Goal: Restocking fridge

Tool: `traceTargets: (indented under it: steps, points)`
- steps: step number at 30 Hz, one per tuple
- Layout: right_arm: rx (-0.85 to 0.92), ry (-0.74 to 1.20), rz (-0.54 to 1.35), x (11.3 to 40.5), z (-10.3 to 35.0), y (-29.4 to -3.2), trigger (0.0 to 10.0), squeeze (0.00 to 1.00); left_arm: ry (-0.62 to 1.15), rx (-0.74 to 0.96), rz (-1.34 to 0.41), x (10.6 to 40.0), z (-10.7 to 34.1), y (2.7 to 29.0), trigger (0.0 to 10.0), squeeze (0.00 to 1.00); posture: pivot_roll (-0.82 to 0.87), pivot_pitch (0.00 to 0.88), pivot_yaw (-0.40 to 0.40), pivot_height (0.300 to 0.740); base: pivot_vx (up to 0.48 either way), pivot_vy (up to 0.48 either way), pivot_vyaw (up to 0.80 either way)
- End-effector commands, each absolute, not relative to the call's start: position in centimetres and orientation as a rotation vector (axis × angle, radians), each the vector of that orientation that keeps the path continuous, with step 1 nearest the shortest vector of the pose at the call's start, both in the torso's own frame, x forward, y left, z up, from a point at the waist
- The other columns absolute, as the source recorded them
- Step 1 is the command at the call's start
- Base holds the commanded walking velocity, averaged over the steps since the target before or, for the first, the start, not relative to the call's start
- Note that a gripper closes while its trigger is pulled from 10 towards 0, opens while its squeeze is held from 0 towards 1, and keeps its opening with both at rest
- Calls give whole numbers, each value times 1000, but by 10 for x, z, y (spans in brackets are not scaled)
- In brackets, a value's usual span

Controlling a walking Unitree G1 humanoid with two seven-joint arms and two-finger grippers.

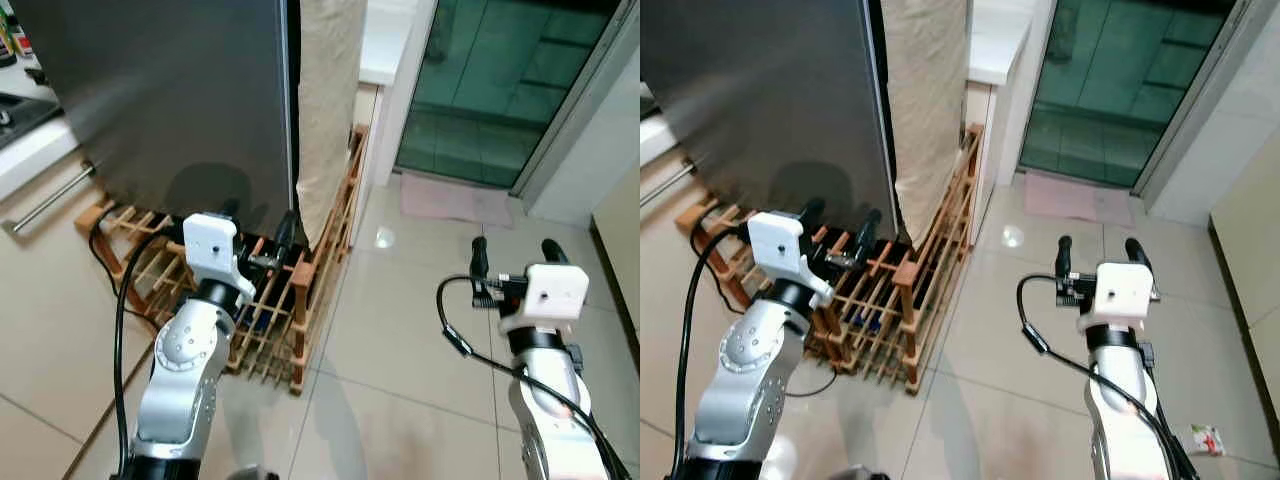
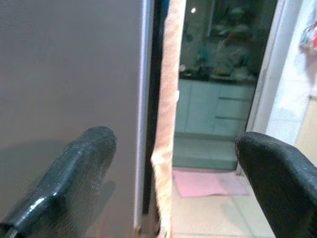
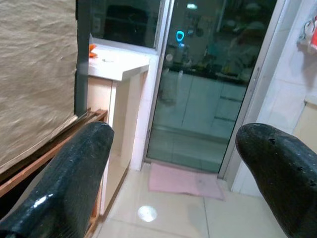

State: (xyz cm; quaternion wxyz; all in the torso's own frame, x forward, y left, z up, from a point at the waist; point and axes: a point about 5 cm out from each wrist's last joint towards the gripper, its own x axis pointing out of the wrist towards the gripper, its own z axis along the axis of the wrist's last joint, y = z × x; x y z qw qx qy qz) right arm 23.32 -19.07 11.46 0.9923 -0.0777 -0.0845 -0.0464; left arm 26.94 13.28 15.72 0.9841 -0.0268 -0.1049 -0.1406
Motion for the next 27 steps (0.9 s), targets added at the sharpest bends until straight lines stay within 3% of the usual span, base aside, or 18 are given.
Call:
traceTargets:
  steps: [1, 17, 27]
  points:
    - [-149, -183, -88, 233, 120, -190, 10000, 0, -218, -60, -300, 269, 162, 130, 10000, 0, -42, 0, -19, 740, 480, 0, 0]
    - [-147, -174, -52, 249, 115, -178, 10000, 0, -194, -7, -329, 273, 170, 127, 10000, 0, 2, 0, -11, 740, 468, 0, 0]
    - [-150, -176, -47, 257, 114, -176, 10000, 0, -205, -21, -285, 282, 180, 129, 10000, 0, 3, 0, -5, 740, 0, 0, 0]
